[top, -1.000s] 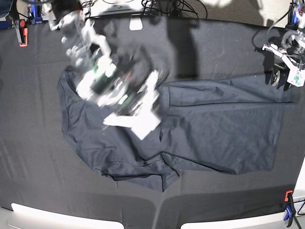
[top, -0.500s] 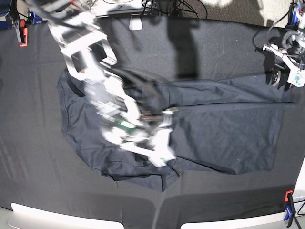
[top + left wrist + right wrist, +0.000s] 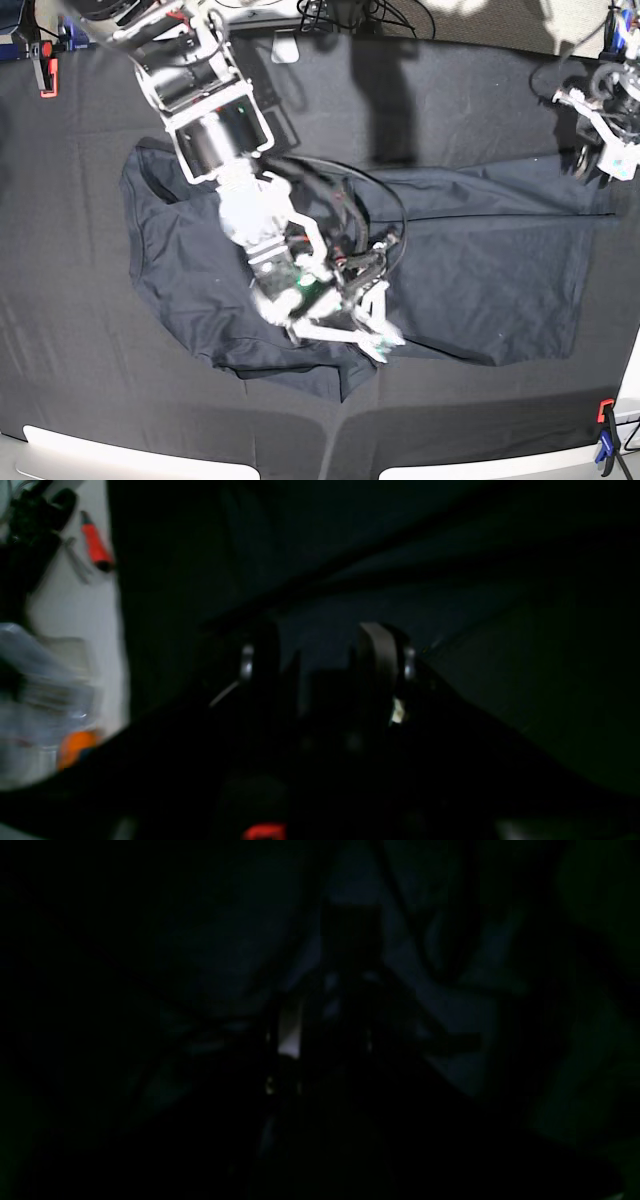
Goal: Layout the t-shirt on the table in an organized manner, then fold the t-shirt properly
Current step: 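Sweep the right gripper across the shirt middle to smooth wrinkles, then move the right gripper back to the shirt's collar corner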
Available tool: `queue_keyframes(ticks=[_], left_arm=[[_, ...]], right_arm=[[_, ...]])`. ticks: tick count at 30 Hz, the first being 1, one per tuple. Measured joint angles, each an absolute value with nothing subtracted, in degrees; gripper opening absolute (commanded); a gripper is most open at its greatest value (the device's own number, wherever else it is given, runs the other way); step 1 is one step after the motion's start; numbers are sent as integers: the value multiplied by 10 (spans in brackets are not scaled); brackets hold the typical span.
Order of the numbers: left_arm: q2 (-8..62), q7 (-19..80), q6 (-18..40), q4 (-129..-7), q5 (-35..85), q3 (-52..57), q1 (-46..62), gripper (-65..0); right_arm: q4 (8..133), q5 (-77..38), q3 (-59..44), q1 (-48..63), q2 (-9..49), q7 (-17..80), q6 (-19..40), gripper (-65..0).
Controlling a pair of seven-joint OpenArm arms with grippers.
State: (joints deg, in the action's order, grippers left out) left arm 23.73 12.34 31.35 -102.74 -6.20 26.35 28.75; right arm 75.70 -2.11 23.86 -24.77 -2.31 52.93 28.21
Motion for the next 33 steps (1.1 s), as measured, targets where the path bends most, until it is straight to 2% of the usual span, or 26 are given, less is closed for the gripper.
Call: queue_keyframes(ticks=[1,3,7,10,16,21,25,33], left_arm=[[239,123,314,-1027,-82,263,287,-420],[253,123,320,-1027,-111,263,290,-420],[306,118,376,-1028,-129,263,308,-419],[341,111,380,-1028,-132,263,340,-419],[362,69,380,-1028,-137,261,360,-412],[363,-3,380,-1004,-243,197,355,-413],[359,-4,330,-952,-287,154,324,-413],[363,-45,326,-857,-286,154,243,-413]], right_arm=[[781,-29,239,-246,-18,541,301,-520],[836,-60,239,-236,-2,563,301,-520],[945,-76,238,-197,44,597,306,-520],[1002,-76,238,-151,79,600,307,-520],[1082,-75,239,-69,120,601,309,-520],[1149,-72,238,-5,129,608,308,-520],[1193,-33,235,47,133,611,309,-520],[1266,-30,166,136,173,613,309,-520]])
